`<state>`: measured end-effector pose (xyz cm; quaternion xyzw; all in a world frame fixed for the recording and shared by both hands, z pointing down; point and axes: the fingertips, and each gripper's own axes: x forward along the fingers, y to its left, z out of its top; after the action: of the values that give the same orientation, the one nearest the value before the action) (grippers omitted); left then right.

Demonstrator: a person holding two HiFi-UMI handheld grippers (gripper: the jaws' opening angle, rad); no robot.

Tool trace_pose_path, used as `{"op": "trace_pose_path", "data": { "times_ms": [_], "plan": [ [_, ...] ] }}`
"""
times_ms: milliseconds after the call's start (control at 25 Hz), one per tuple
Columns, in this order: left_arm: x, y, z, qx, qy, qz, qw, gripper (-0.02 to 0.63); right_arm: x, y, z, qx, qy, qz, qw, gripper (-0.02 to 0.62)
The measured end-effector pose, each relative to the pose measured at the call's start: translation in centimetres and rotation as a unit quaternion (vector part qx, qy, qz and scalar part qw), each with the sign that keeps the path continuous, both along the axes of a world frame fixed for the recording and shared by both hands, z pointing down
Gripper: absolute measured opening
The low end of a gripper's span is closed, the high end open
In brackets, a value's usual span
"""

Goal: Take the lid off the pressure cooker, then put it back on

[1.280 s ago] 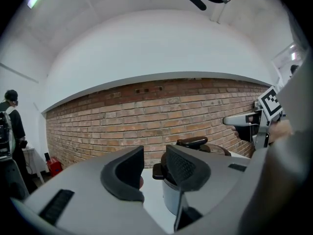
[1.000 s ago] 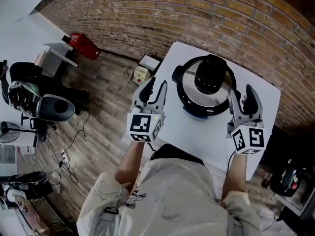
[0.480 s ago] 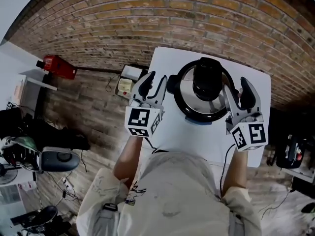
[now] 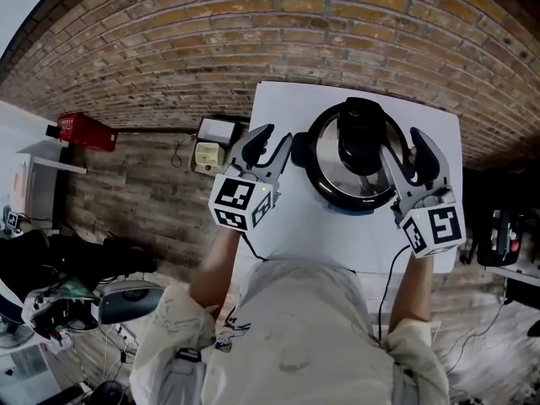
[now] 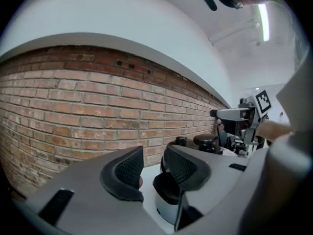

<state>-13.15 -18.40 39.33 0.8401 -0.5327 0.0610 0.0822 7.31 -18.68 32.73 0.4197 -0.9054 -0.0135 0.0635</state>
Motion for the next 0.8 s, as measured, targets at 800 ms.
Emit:
{"op": "trace_pose_path", "data": {
  "times_ms": [800],
  "plan": [
    [2.2, -1.3, 9.5, -0.341, 0.351, 0.195, 0.8502, 0.193, -5.3, 1.1, 7.4, -0.153, 0.424, -0.298, 0.842, 0.295]
  ]
}}
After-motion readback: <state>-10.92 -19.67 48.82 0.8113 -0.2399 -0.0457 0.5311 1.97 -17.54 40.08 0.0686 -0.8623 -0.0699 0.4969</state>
